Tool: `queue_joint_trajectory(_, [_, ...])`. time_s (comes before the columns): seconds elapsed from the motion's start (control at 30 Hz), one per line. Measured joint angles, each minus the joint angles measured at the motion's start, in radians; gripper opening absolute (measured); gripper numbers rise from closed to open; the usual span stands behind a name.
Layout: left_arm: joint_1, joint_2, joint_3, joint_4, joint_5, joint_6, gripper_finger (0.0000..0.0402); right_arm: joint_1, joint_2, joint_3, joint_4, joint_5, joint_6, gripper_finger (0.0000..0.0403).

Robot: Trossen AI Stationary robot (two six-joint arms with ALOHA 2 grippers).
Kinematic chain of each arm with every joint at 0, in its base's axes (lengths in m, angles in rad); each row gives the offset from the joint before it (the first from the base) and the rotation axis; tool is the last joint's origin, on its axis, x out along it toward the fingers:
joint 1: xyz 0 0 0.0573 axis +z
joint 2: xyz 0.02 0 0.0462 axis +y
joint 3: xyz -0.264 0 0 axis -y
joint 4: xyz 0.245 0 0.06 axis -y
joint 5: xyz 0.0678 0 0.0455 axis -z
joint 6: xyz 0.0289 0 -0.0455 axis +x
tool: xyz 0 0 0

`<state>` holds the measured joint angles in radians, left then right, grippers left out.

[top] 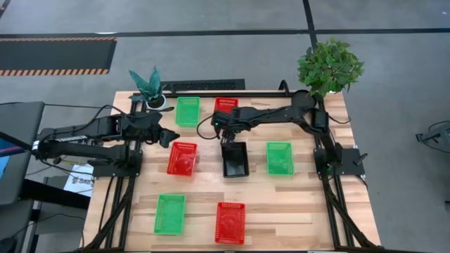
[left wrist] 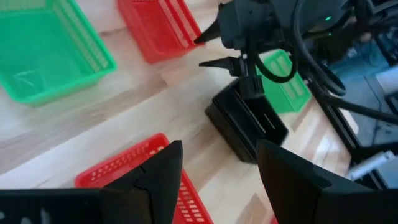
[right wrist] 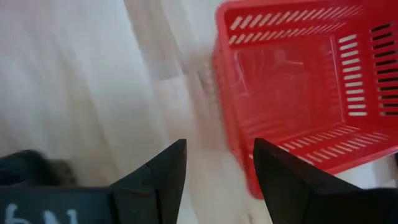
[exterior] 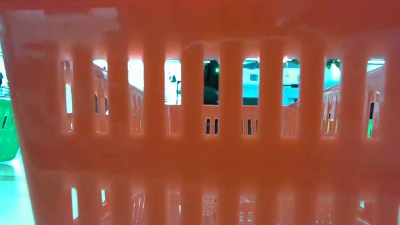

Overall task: Stack baskets by color
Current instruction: Stack the top red basket on the middle red basket

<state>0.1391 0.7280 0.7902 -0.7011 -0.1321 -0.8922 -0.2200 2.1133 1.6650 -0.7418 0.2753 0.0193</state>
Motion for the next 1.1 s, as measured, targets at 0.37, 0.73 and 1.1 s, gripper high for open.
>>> queue_joint_trajectory(0.37, [0.000, 0.000, 0.000, 0.000, -0.078, -0.021, 0.0193, -0.060, 0.003, 0.000, 0.021, -0.034, -0.104, 0.0201])
queue_joint_trajectory(0.73, [0.000, 0.000, 0.000, -0.018, -0.092, -0.021, 0.0193, -0.065, 0.003, 0.000, 0.050, -0.073, -0.189, 0.0192])
queue_joint_trajectory(1.1, [0.000, 0.000, 0.000, -0.021, -0.097, -0.021, 0.0193, -0.065, 0.003, 0.000, 0.070, -0.096, -0.204, 0.0188])
